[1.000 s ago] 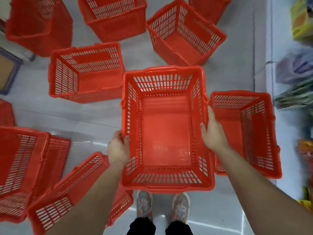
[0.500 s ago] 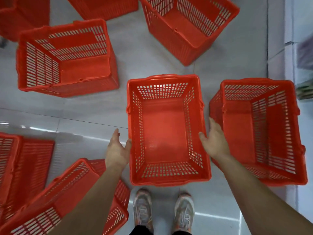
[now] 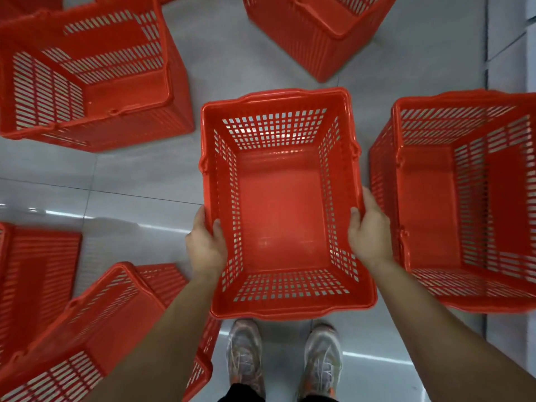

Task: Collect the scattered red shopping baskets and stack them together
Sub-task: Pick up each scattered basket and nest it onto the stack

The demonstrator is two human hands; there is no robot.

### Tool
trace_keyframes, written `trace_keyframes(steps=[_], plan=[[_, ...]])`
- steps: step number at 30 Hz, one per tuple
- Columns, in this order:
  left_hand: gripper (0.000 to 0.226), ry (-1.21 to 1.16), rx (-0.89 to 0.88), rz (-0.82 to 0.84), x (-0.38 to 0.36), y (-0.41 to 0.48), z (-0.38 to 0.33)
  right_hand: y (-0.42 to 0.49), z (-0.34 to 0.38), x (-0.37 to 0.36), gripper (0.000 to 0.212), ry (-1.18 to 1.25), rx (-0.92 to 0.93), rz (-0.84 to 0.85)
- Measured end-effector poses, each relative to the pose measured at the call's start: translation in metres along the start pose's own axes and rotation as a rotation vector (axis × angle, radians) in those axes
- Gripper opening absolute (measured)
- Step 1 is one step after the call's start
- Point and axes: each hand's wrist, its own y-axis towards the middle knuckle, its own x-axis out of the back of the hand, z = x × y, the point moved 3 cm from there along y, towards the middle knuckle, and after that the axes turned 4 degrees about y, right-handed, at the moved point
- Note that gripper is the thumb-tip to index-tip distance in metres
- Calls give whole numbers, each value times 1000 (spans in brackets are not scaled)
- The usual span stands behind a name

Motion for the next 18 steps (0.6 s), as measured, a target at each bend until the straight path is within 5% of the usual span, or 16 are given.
trace_keyframes(steps=[12,18], plan=[[28,-105,-91,-2,197,-62,-174,-28,170,216,49,72,-135,-88],[26,-172,-223,84,215,-112,-269,-58,183,332,49,62,-216,-220]])
